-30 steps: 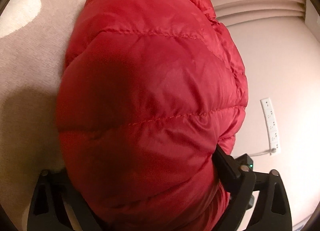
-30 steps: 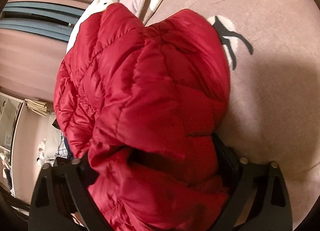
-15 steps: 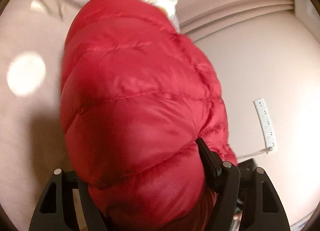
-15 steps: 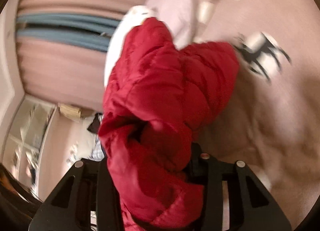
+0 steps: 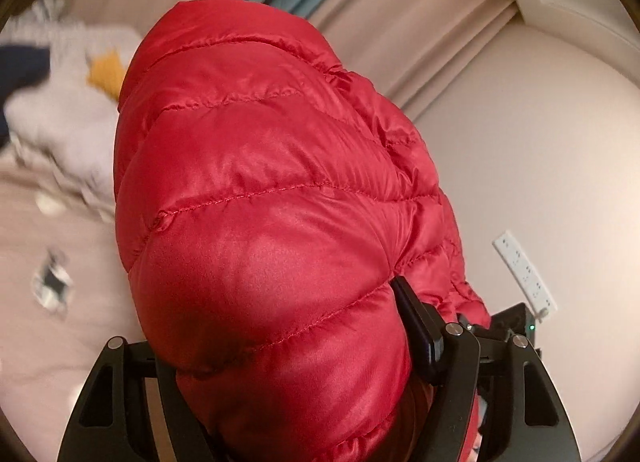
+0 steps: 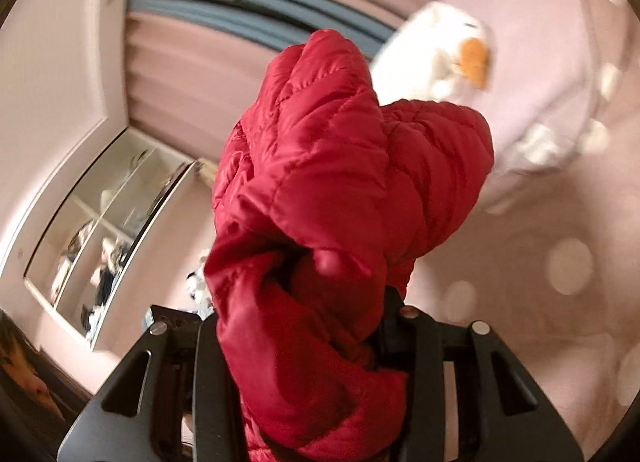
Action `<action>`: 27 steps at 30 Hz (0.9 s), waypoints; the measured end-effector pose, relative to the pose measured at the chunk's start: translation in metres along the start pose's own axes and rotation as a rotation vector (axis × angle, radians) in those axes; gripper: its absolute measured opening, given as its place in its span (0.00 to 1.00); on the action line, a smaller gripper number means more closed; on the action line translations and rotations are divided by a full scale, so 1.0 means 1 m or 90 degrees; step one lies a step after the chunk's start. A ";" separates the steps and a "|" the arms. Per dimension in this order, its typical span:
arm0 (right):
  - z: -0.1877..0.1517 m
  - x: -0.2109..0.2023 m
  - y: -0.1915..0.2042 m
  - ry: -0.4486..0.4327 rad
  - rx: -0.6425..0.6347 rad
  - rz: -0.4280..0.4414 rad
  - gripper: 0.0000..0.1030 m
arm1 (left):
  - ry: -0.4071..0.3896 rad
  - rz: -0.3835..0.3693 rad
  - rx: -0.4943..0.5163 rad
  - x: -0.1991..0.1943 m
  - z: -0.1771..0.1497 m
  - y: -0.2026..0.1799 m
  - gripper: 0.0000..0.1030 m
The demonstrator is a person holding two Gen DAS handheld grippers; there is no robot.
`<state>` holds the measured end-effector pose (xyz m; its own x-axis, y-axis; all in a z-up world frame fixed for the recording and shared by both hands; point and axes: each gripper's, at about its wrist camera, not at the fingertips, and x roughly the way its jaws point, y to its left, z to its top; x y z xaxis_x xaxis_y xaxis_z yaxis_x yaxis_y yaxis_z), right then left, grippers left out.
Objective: Fold large clothes
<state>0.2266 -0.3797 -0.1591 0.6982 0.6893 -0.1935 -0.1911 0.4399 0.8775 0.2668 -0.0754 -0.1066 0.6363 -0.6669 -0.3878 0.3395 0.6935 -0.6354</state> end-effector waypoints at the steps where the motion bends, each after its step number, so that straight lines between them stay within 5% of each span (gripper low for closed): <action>1: 0.003 0.005 0.021 0.001 -0.015 0.009 0.38 | -0.009 0.010 0.009 -0.014 0.009 -0.006 0.71; 10: -0.015 0.046 0.110 0.019 -0.091 0.079 0.38 | -0.070 0.049 0.049 -0.107 0.043 -0.022 0.71; 17: -0.032 0.053 0.106 0.033 -0.089 0.078 0.38 | -0.078 0.029 0.051 -0.107 0.033 -0.015 0.71; 22: -0.038 0.051 0.056 0.046 -0.097 -0.019 0.38 | -0.045 0.044 0.057 -0.065 0.012 0.012 0.71; 27: -0.064 0.084 -0.048 0.097 -0.065 -0.153 0.38 | 0.056 0.087 -0.045 0.019 -0.044 0.099 0.71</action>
<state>0.2506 -0.3058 -0.2457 0.6220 0.6331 -0.4608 -0.1065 0.6514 0.7512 0.2817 -0.0316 -0.2064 0.6092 -0.5906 -0.5293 0.2015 0.7608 -0.6170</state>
